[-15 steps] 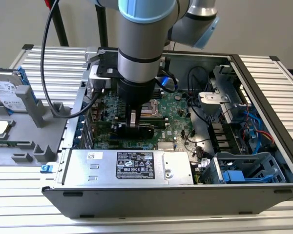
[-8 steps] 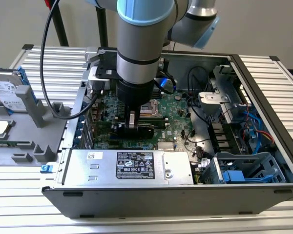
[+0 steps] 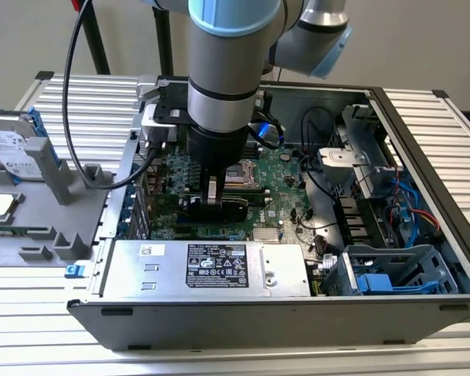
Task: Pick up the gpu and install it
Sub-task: 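Insert the gpu into the slot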
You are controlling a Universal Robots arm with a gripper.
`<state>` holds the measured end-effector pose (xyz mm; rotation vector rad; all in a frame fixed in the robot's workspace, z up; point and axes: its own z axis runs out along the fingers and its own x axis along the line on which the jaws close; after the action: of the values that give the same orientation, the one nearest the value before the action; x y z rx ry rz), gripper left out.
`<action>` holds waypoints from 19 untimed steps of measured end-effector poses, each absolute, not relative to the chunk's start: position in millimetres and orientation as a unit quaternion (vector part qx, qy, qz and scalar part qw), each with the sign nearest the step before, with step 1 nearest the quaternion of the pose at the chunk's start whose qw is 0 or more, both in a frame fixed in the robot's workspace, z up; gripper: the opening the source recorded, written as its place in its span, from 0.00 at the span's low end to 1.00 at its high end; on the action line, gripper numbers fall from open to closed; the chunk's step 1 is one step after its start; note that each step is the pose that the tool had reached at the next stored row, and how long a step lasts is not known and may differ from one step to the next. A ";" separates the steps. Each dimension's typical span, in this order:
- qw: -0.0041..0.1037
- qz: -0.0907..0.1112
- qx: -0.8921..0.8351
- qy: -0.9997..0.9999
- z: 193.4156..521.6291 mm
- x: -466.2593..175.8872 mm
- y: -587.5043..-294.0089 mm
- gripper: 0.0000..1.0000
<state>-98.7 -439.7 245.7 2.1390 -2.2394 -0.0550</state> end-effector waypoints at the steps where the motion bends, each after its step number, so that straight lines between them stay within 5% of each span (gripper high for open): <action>1: 0.022 -0.018 0.690 -0.723 245.6 -98.7 -439.7 0.00; 19: 0.022 -0.018 0.690 -0.723 242.4 -100.5 -440.4 0.00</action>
<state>-100.5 -440.4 242.4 2.1399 -2.2400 -0.0554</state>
